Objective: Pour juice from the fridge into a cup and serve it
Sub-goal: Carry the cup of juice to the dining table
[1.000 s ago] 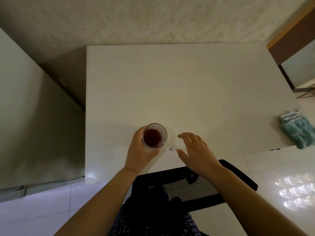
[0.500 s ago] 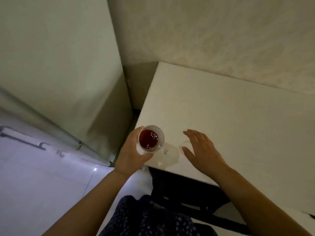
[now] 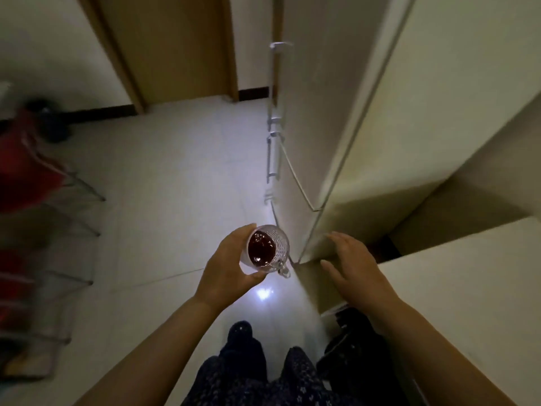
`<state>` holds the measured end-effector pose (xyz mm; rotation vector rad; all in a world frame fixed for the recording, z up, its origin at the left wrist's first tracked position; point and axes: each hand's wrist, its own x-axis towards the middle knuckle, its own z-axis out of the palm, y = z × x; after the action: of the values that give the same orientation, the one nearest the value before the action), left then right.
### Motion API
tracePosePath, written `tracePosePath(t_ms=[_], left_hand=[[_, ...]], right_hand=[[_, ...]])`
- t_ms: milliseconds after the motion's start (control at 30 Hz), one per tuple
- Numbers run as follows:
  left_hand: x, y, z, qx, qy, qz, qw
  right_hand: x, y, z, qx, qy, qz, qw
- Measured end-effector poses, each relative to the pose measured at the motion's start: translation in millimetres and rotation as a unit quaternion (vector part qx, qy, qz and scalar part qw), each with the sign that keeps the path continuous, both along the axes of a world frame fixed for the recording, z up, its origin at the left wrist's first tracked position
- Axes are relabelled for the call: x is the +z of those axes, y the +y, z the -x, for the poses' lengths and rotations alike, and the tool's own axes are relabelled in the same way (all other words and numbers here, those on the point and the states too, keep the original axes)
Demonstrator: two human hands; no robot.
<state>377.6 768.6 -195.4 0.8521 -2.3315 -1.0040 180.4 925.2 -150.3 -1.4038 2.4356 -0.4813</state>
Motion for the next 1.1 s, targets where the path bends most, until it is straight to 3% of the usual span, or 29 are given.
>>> tracePosePath(t_ms=[233, 533, 1100], left_hand=[[-9.0, -56.9, -128.8, 0.201, 0.018, -0.023, 0.979], [-12.2, -150.7, -263.9, 0.361, 0.039, -0.032, 0.931], [-19.6, -358.8, -413.3, 0.618, 0.058, -0.016, 0.784]], right_hand=[[-5.2, -134.4, -85.3, 0.189, -0.001, -0.008, 0.982], [-9.6, -316.3, -212.7, 0.358, 0.005, -0.002, 0.934], [-11.6, -654.5, -415.3, 0.623, 0.012, 0.012, 0.782]])
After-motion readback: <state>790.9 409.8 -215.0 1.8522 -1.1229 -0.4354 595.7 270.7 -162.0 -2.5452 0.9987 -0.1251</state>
